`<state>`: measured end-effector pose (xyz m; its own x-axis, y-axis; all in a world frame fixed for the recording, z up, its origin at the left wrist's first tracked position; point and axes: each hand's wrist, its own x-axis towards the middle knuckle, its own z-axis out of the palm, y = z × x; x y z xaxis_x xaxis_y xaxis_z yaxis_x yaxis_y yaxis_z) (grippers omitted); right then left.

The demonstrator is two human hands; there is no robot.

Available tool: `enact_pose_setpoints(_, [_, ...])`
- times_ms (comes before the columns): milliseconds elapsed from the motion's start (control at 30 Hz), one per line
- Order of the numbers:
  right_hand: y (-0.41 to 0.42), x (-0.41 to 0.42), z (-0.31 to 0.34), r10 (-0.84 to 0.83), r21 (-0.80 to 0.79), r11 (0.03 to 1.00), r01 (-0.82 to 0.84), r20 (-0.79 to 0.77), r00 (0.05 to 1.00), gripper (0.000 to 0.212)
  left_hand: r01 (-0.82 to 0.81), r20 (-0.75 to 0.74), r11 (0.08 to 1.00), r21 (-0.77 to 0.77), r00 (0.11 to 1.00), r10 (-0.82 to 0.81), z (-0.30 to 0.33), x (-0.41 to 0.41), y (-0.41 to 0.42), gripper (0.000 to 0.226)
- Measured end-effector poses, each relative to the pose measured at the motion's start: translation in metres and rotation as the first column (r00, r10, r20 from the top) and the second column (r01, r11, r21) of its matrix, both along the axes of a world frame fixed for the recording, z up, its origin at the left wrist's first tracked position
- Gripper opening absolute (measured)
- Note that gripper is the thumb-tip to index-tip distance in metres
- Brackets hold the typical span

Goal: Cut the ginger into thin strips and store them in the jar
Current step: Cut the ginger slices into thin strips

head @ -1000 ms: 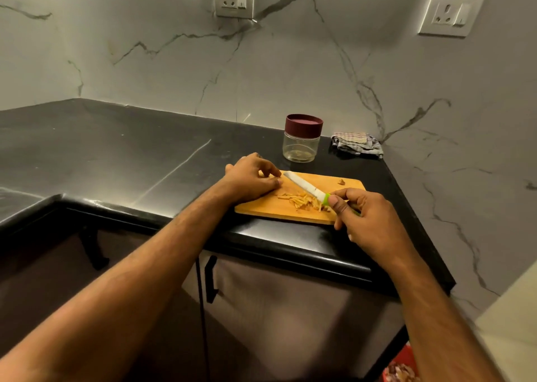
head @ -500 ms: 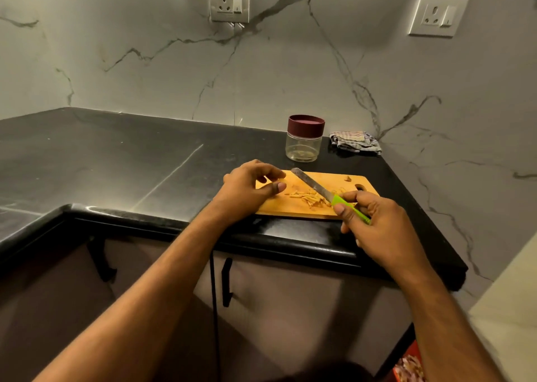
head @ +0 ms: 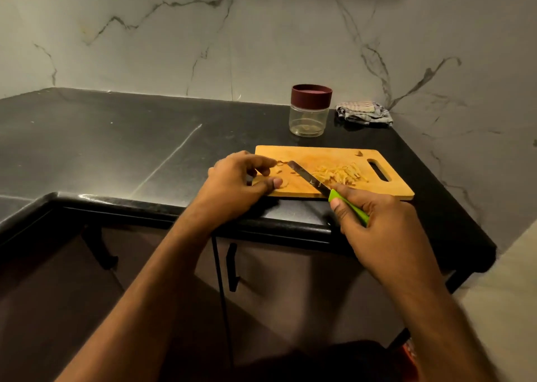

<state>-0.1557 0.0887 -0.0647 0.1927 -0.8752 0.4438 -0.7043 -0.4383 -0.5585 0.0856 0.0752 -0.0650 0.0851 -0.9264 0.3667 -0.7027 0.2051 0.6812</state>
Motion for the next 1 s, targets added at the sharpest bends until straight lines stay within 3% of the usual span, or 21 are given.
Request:
enact_pose_setpoints(167, [0.007, 0.000, 0.002, 0.019, 0.015, 1.000, -0.019, -0.027, 0.999, 0.034, -0.010, -0.024, 1.000, -0.029, 1.000, 0.009, 0.001, -0.002, 0.001, 0.020])
enact_pose_setpoints(300, [0.011, 0.002, 0.001, 0.000, 0.011, 1.000, 0.001, -0.029, 1.000, 0.035, -0.045, 0.073, 0.999, -0.015, 0.996, 0.046, 0.001, -0.008, -0.006, 0.009])
enact_pose_setpoints(633, [0.031, 0.003, -0.006, -0.001, 0.045, 0.999, 0.003, -0.044, 0.999, 0.039, -0.010, 0.247, 0.993, -0.113, 0.968, 0.038, -0.003, -0.018, -0.005, 0.015])
enact_pose_setpoints(833, [0.039, 0.006, -0.011, -0.028, 0.038, 0.999, 0.028, 0.013, 1.000, 0.035, -0.045, 0.072, 0.985, -0.169, 0.996, 0.058, -0.003, -0.021, -0.005, 0.012])
enact_pose_setpoints(1000, [0.043, 0.011, -0.010, -0.058, -0.022, 0.998, 0.059, 0.042, 0.997, 0.035, -0.022, 0.145, 0.989, -0.147, 0.989, 0.043, -0.004, -0.020, -0.006, 0.011])
